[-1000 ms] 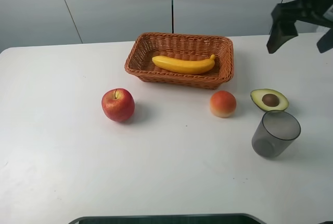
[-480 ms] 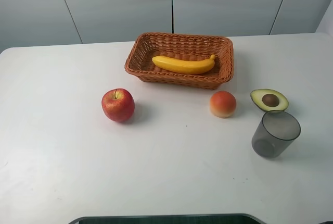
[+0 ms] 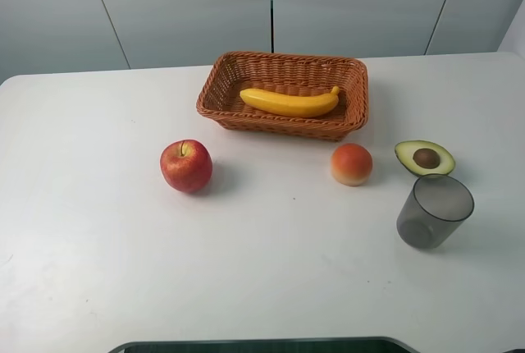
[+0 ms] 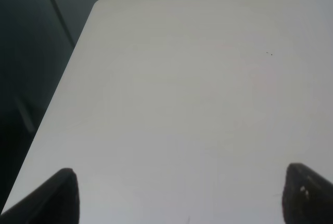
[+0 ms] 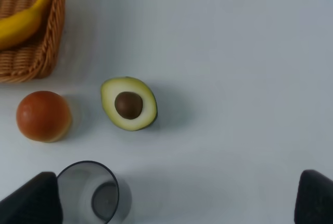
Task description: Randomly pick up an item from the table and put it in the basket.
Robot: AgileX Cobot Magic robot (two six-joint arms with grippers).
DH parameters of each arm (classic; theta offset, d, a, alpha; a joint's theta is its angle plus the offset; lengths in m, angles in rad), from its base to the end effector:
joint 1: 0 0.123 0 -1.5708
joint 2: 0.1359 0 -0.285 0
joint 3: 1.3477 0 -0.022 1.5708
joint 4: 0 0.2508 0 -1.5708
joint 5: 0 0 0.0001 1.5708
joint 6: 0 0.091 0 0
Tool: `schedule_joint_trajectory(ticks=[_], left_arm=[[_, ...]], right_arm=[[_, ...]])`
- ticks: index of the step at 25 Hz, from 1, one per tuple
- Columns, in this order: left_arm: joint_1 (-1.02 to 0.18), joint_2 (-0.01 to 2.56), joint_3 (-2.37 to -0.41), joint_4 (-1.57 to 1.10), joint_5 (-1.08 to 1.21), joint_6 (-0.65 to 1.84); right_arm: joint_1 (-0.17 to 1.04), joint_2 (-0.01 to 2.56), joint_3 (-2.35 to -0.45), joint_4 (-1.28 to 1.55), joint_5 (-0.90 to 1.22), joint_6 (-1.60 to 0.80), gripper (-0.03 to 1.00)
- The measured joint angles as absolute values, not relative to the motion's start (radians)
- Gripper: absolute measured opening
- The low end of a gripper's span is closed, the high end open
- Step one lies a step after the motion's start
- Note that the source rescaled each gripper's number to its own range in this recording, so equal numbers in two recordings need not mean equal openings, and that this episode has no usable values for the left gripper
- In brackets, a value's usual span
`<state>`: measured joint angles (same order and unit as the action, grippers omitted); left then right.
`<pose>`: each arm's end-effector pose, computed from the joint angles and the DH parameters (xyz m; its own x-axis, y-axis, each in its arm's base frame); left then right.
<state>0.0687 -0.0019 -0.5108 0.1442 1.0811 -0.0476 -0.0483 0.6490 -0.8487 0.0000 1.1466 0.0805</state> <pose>-0.0085 0.0110 0.2793 -0.4615 -0.0113 -0.8871 -0.1710 0.9823 0.0765 0.0919 -0.0044 0.3475 -0.7504 0.1168 -0.6505 0.1090 0.9927 0.0525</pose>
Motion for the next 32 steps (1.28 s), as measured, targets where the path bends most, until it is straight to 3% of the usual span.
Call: schedule_joint_trajectory(ticks=[21,32], left_arm=[[0.069,-0.002,-0.511,0.144,1.081,-0.048],[0.069,-0.002,-0.511,0.144,1.081,-0.048]], right_arm=[[-0.048,0.135,-0.549,0.075,1.033,-0.017,0.94],[-0.048,0.01,-0.513,0.089,1.078,-0.059,0.94]])
